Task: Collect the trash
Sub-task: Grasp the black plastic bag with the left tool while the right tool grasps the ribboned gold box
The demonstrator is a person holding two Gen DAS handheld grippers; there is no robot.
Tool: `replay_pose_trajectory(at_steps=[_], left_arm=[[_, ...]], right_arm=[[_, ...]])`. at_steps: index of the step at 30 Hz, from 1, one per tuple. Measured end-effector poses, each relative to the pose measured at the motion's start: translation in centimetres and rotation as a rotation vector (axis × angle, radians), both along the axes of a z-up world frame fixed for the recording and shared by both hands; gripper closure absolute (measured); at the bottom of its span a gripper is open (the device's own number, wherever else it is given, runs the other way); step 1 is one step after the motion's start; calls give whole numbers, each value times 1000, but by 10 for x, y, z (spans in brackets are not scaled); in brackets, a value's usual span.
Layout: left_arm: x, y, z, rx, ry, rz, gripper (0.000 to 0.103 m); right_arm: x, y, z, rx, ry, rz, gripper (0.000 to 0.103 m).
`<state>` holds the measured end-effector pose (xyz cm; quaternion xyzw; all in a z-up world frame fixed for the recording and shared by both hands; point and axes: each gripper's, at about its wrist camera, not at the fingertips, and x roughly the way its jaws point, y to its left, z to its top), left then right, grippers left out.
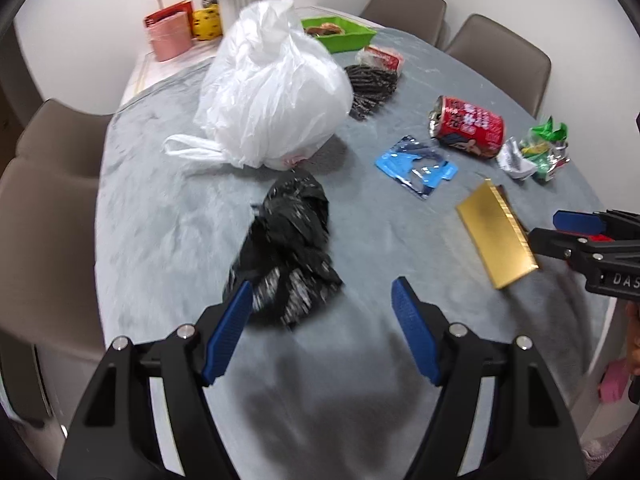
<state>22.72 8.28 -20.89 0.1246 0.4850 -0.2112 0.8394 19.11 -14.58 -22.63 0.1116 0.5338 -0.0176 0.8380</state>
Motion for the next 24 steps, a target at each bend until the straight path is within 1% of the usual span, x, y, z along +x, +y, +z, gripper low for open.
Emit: replay_pose_trajectory(at_steps=[5,9,12,13,14,15,16,19,21,24], left_arm=[[32,-3,-32,22,15,-53,31],[45,-10,-52,48,16,-74,31],[50,-14,-61,55,20,-87,33],[51,-15,-62,56,19,-91,37],[52,-16,-64,57,18,-95,40],[52,-16,-65,59,16,-97,48],[53,-17,-65,59,12,-97,57],[55,-18,-63,40,16,-97,76],[55,-19,-58,15,27,-101,82],[52,-23,-52,-5,29,-113,85]], right_arm=[[18,0,-29,-26,24,-50,40],[27,-3,-50,-38,55,-64,40],[30,-2,-62,-42,80,-63,40],[31,-2,-64,-47,83,-62,40],[30,0,-64,-58,78,-56,42],[31,2,-63,-74,80,-44,45],[31,4,-63,-88,79,-35,51],[28,5,-60,-84,78,-30,51],[25,6,-57,-81,74,-28,51],[23,9,-53,-73,65,-23,51]])
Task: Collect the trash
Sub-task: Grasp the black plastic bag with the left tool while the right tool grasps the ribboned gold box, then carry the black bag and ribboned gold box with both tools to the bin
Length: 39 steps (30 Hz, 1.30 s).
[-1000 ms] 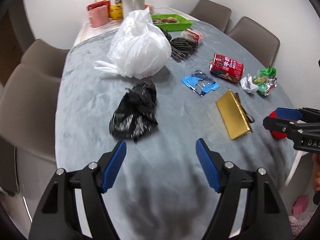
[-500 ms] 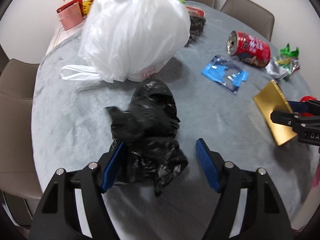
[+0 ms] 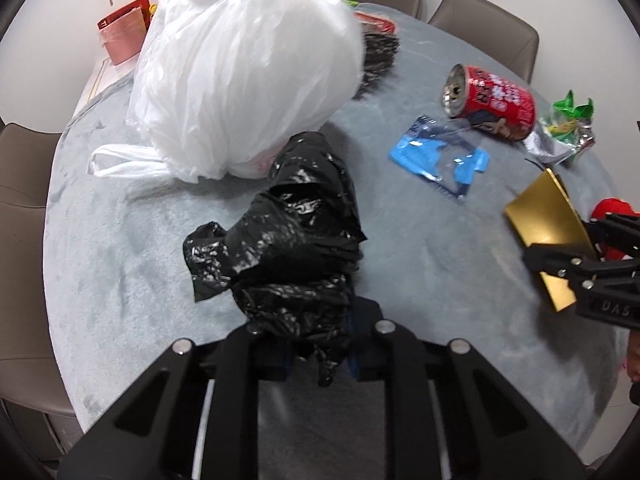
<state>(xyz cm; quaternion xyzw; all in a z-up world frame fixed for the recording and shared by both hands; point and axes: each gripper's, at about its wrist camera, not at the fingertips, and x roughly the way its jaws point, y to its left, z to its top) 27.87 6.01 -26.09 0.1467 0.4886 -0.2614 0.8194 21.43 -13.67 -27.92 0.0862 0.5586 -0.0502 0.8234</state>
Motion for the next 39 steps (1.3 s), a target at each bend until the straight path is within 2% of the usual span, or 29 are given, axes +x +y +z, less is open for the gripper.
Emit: replay_pose_trajectory(at_steps=[10,25,29,32,39], left_arm=[[-25,-9,14,-24,-11,-12,88],[-55,10,35,-36,-49,49,89],[-73,24,42,-32,-58,108,89],[-90,42,48,-28,-68,189,89],[-142,102,61,-31,-84,476,89]], right_arm=[[-10,6,16,11,-26,29,51],[-23,25,35,18,-55,111,51],[-23,41,39,26,-63,191,51],[-21,60,44,34,-71,287,51],[-27,117,55,36,-90,567,51]])
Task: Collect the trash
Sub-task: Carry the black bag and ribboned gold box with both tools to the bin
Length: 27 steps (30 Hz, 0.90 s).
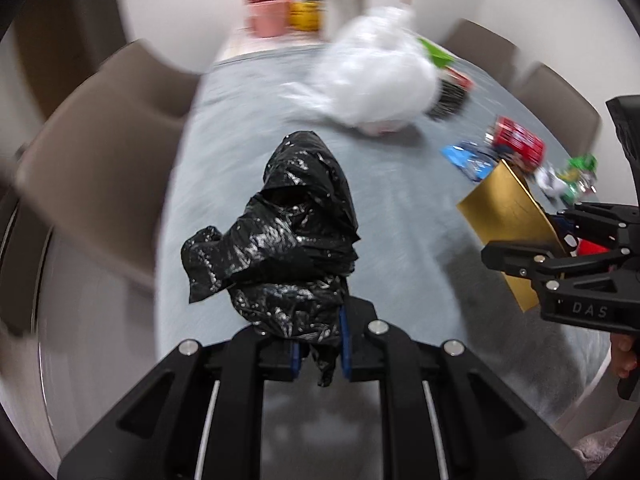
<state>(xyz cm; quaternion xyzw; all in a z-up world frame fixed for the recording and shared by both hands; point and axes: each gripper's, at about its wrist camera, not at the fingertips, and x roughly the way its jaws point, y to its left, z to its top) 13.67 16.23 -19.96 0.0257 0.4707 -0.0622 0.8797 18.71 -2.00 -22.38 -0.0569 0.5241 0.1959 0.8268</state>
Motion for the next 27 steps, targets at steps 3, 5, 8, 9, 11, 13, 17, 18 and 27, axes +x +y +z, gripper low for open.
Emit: replay_pose_trajectory(at_steps=[3,5,8,9,11,13,17,18,27], left_arm=[[-30,26,3,6,-10,121,89],[-56,46,4,6,-15,219,89],[-94,75,5,1,-16,360,89],[-105,83,4,-1,-14,400,89],[-131,99,2,-5,-10,478,89],[-160,118,2,-8,-5,561,89],[-211,151,0,-17,0,697,89],[-224,161,0,-18,1,729,89],[-312,248,-2,-21,16,887,89]], right_arm=[[-10,30,5,0,-13,127,51],[-20,54,8,0,-21,226,51],[-39,91,10,1,-29,365,51],[-46,102,10,2,-29,402,51],[-59,127,11,5,-29,481,51],[-80,159,11,7,-28,574,51],[-121,219,12,10,-28,728,51],[-129,230,13,11,-27,756,51],[-213,365,11,26,7,933,51]])
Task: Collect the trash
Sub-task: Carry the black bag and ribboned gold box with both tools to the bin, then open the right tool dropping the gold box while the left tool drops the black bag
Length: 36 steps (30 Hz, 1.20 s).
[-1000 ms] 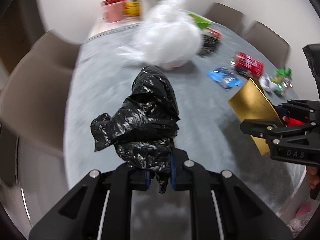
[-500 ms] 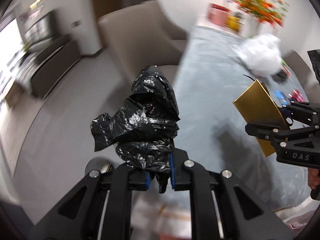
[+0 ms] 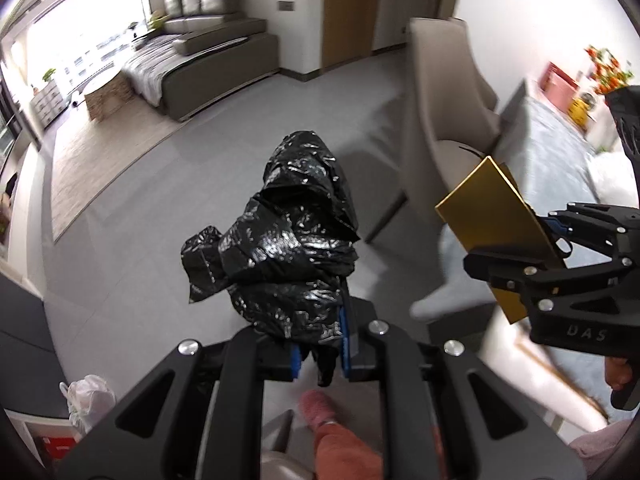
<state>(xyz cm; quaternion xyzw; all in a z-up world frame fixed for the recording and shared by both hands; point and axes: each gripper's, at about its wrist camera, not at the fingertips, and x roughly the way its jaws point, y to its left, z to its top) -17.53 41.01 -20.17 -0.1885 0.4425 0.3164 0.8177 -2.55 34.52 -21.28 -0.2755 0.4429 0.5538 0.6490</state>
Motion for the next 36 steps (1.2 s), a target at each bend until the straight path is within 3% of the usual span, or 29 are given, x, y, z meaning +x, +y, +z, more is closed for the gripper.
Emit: replay_pose_trajectory(at_steps=[5,12,22,26,30,33,36], left_arm=[[-33,49,-12,-7,6,49,89],[-50,93,-64,-49,11,93,89],[-36,134,-206,-103,22,116,89],[-30,141,-268,-122,32,89,89],[-20,147,-327,-134,45,56,89],[-13,151,-351,-137,53,42,89],[-7,152,-364,-148,50,37,89]], right_arm=[[-35,66,-11,1,14,33,51],[-53,119,-53,-13,49,18,51],[-49,148,-190,-77,-1,-30,51],[-44,160,-259,-110,23,-78,51],[-35,172,-309,-121,53,-100,51],[-35,175,-330,-121,31,-84,50],[-37,174,-336,-116,7,-78,41]])
